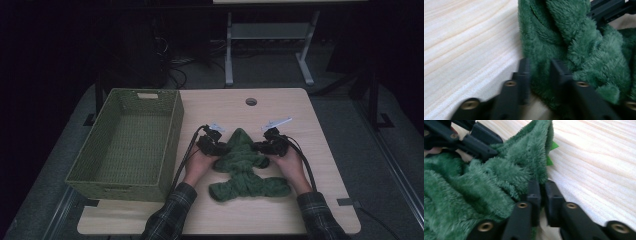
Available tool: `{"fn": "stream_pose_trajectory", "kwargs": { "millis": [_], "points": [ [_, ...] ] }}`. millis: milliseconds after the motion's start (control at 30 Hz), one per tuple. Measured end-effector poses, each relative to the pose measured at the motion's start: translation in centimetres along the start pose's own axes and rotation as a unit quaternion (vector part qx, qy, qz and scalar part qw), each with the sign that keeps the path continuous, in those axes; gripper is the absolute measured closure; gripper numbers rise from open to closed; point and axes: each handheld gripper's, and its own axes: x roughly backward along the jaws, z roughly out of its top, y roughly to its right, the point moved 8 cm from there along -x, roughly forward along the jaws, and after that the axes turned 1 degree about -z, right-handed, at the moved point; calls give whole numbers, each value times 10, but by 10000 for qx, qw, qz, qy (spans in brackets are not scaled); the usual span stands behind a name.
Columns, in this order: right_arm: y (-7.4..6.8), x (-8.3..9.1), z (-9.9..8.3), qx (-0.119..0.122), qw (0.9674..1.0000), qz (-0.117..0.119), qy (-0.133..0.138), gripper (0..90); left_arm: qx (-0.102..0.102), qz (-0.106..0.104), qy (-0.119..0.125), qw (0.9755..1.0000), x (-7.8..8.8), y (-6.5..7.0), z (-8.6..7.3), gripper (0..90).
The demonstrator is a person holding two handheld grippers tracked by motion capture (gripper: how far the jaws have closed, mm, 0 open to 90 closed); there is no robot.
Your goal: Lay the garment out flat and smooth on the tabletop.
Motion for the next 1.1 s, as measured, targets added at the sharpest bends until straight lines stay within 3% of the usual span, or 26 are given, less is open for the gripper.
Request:
{"fn": "stream_pose_trajectory", "kwargs": {
  "millis": [67,133,333,533,667,833,1033,1100],
  "points": [
    [0,2,0,57,10000,-28,9,862,-31,-3,-35,10000,0,0,-1,834],
    [0,5,0,80,9999,-71,41,866,-14,-3,-25,10000,2,-1,-1,872],
    [5,22,3,54,9992,-186,348,867,31,227,470,9986,23,-7,11,884],
    [11,43,2,31,9978,-242,623,876,-73,494,967,9941,46,-13,21,889],
    [20,45,-10,-305,9978,-171,570,884,-71,463,1129,9925,41,-12,19,891],
    [28,33,-26,-522,9980,-214,294,885,-126,495,821,9953,22,-13,10,890],
    [33,27,-28,-618,9972,-299,292,878,-33,564,717,9958,8,-20,8,876],
    [34,26,-29,-601,9971,-360,302,838,0,694,716,9950,8,-22,9,823]
  ]
}}
